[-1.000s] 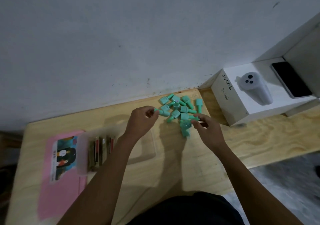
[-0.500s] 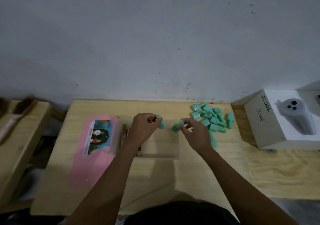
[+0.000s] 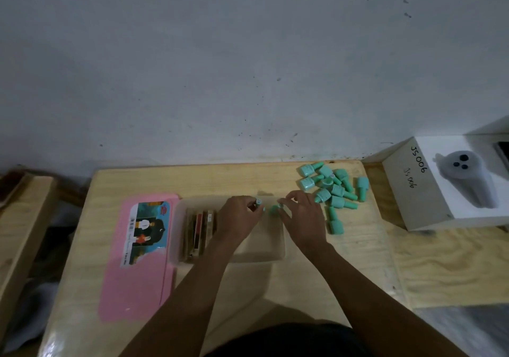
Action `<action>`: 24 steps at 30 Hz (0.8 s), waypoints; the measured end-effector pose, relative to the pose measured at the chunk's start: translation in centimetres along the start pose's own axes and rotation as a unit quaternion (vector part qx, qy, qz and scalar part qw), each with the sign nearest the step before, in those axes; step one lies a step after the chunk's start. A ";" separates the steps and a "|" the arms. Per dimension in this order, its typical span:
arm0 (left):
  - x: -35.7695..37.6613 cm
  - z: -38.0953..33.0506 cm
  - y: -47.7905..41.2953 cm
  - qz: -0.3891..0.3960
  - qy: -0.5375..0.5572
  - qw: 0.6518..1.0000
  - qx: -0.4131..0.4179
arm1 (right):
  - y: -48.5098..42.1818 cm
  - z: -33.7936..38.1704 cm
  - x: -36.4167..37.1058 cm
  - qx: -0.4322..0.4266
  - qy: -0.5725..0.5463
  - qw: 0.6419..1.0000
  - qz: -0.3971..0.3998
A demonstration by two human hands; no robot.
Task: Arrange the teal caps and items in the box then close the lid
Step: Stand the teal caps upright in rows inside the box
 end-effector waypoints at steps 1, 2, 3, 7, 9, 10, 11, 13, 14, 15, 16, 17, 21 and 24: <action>0.4 0.1 -0.1 0.000 -0.006 1.000 0.002 | 0.1 -0.1 0.1 -0.002 -0.001 1.000 -0.001; 0.8 0.2 -0.2 -0.001 -0.012 1.000 0.006 | 0.1 -0.1 0.1 -0.004 -0.001 1.000 -0.002; 1.2 0.2 -0.2 -0.002 -0.017 1.000 0.010 | 0.2 -0.2 0.2 -0.003 -0.001 1.000 -0.002; 2.3 0.2 -0.4 -0.024 -0.049 0.998 0.012 | 0.5 -0.2 0.1 0.005 -0.024 1.000 0.004; 2.6 0.1 -0.5 -0.041 -0.072 0.996 0.012 | 0.5 -0.2 0.1 0.006 -0.034 0.999 0.007; 2.7 0.1 -0.6 -0.044 -0.078 0.996 0.012 | 0.5 -0.2 0.1 0.006 -0.034 0.999 0.007; 2.8 0.2 -0.6 -0.045 -0.080 0.996 0.011 | 0.5 -0.3 0.1 0.004 -0.034 0.999 0.006; 3.0 0.3 -0.6 -0.047 -0.078 0.996 0.010 | 0.5 -0.4 0.2 -0.001 -0.040 0.999 0.007; 3.1 0.5 -0.6 -0.050 -0.077 0.996 0.009 | 0.5 -0.5 0.2 -0.003 -0.045 0.999 0.009; 3.3 0.6 -0.6 -0.053 -0.077 0.996 0.010 | 0.5 -0.6 0.1 -0.007 -0.051 0.999 0.011; 3.3 0.6 -0.6 -0.056 -0.076 0.995 0.012 | 0.4 -0.7 0.0 -0.012 -0.059 0.998 0.012; 3.4 0.6 -0.5 -0.060 -0.074 0.995 0.016 | 0.5 -0.8 -0.2 -0.017 -0.070 0.997 0.011; 3.2 0.4 0.1 -0.082 -0.051 0.995 0.016 | 1.4 -2.2 -1.5 0.004 -0.115 0.993 -0.021; 3.0 -0.5 0.6 -0.128 -0.038 0.990 0.039 | 2.5 -5.1 -2.4 0.089 -0.151 0.983 -0.051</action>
Point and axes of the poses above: each hand's wrist, its own y-axis away from the middle knuckle, its own x-axis out of the palm, z = x × y, the point moved 2 cm from there along -y, towards the middle knuckle, and after that the axes turned 12 degrees about z, right-handed, at the moved point
